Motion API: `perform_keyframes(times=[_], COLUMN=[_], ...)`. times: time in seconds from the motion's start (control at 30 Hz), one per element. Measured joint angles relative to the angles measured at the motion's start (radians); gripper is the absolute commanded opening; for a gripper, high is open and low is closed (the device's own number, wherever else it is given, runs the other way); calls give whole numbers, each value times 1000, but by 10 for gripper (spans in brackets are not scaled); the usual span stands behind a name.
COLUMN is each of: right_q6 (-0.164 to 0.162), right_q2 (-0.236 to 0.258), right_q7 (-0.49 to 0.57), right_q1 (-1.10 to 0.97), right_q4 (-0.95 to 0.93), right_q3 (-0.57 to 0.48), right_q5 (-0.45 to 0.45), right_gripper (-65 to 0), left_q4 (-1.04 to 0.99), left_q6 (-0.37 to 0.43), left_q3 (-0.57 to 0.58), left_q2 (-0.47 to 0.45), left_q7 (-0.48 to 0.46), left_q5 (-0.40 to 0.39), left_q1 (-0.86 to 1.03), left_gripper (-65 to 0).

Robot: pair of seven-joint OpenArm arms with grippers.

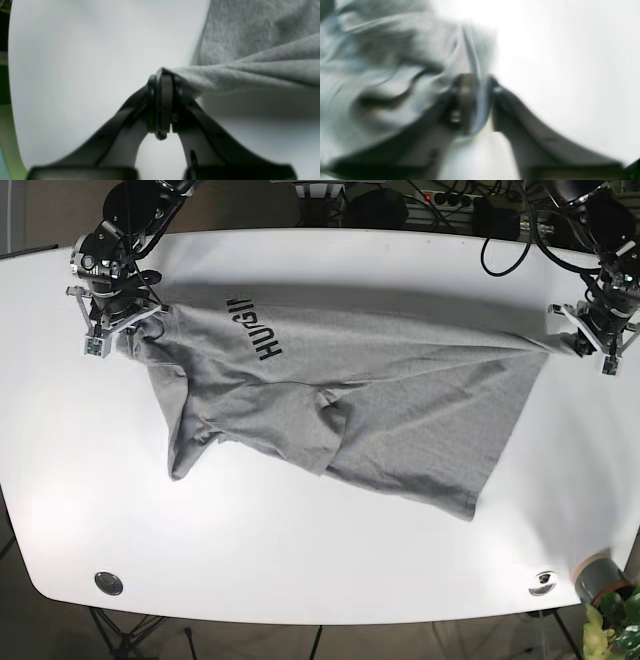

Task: Fold the T-shirt properly
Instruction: 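Regrasp the grey shirt's hem corners with both grippers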

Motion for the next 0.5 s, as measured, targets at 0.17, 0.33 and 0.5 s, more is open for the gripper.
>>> perform_keyframes(times=[0.17, 0.33, 0.5], right_q6=[-7, -11, -9], right_q2=[3, 10, 57], right_q7=[-1, -1, -7], right_q1=[-43, -51, -50], right_q4=[55, 111, 116], right_q3=[0, -11, -178], right_q5=[150, 235, 269], right_gripper=[-193, -151, -189], left_q4=[0, 0, 0], left_q6=[3, 3, 3], left_q3=[-3, -2, -2], left_q2=[-3, -3, -3], left_q7=[0, 0, 0], left_q5=[5, 5, 5], left_q1=[0, 0, 0], left_gripper=[-650, -650, -650])
